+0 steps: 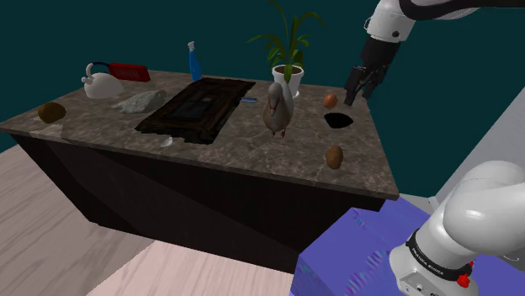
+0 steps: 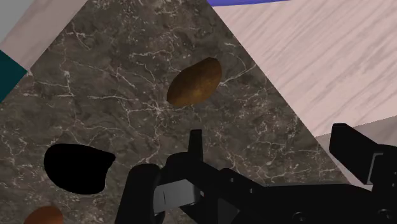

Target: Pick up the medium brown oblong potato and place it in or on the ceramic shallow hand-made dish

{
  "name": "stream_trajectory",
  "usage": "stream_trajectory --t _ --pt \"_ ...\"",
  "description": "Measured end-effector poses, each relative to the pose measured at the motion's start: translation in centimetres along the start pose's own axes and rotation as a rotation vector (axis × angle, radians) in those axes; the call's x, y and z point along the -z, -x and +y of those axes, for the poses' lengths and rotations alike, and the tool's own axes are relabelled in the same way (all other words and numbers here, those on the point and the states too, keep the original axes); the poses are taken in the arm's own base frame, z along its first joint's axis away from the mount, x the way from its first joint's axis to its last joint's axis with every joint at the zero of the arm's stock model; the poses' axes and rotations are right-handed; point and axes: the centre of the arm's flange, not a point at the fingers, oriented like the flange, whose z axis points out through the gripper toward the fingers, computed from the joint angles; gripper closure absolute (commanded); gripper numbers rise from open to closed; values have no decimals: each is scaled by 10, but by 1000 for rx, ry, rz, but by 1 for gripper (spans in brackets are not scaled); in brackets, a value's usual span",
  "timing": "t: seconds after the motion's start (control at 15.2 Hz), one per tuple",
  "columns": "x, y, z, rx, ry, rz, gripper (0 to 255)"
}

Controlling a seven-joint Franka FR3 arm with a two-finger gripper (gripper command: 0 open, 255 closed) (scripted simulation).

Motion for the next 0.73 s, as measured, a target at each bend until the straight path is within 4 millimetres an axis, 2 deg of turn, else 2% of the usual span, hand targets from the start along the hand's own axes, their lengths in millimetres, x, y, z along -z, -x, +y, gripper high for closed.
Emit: stream_trajectory --t 0.13,0.26,0.46,0.73 --pt "-5 -2 2 -23 -1 -6 0" --pt "-23 -11 8 -104 -6 -26 0" --pt "-62 -29 20 -250 -13 -63 0" --pt "-114 -38 40 -453 -24 -114 0"
